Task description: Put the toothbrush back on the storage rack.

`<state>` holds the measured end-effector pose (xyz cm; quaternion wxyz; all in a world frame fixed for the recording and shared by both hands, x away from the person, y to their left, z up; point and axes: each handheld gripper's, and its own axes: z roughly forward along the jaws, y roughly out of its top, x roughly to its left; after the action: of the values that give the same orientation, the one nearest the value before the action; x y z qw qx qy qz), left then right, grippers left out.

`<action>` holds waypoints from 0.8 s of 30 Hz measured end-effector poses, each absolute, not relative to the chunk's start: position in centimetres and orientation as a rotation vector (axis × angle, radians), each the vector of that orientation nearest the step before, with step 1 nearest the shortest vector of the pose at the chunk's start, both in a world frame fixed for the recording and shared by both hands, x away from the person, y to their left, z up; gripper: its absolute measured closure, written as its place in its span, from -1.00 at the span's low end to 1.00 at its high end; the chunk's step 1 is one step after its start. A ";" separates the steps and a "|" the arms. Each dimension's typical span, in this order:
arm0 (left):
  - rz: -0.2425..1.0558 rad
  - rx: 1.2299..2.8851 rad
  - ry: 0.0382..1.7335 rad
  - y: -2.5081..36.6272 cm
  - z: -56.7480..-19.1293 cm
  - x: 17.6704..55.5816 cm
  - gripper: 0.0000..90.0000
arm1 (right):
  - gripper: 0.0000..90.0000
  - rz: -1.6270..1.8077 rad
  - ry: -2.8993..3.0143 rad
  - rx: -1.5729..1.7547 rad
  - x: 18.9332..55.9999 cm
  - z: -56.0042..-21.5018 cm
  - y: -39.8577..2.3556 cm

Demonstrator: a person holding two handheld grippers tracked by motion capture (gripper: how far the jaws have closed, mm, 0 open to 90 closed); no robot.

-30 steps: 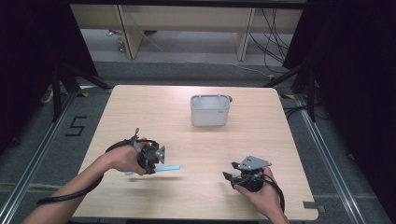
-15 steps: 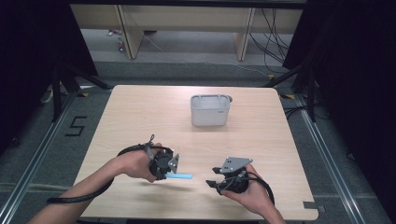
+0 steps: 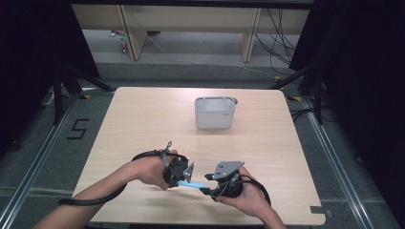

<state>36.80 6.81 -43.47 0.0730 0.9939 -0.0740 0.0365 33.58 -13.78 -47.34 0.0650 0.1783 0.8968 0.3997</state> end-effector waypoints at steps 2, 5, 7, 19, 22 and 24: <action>0.106 2.990 -0.235 6.5 -43.5 36.7 0.74 | 0.15 1.207 2.715 0.520 33.6 -47.5 -13.5; 0.107 2.992 -0.247 6.4 -43.6 36.7 0.74 | 0.19 1.203 2.720 0.487 33.7 -47.6 -13.2; 0.098 2.995 -0.254 6.2 -43.7 36.7 0.74 | 0.21 1.209 2.720 0.494 33.6 -47.7 -13.0; 0.112 2.983 -0.295 5.4 -43.2 36.4 0.74 | 0.44 1.188 2.754 0.450 33.5 -48.3 -12.3; 0.116 2.978 -0.306 5.3 -43.1 36.3 0.74 | 0.52 1.194 2.765 0.485 33.3 -48.4 -12.4; 0.115 2.974 -0.311 5.1 -43.0 36.3 0.74 | 0.58 1.194 2.767 0.480 33.3 -48.4 -12.4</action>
<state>36.25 5.13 -43.01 0.0744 0.9911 -0.1037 0.0384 33.33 -12.39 -48.43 0.0449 0.1572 0.9058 0.3908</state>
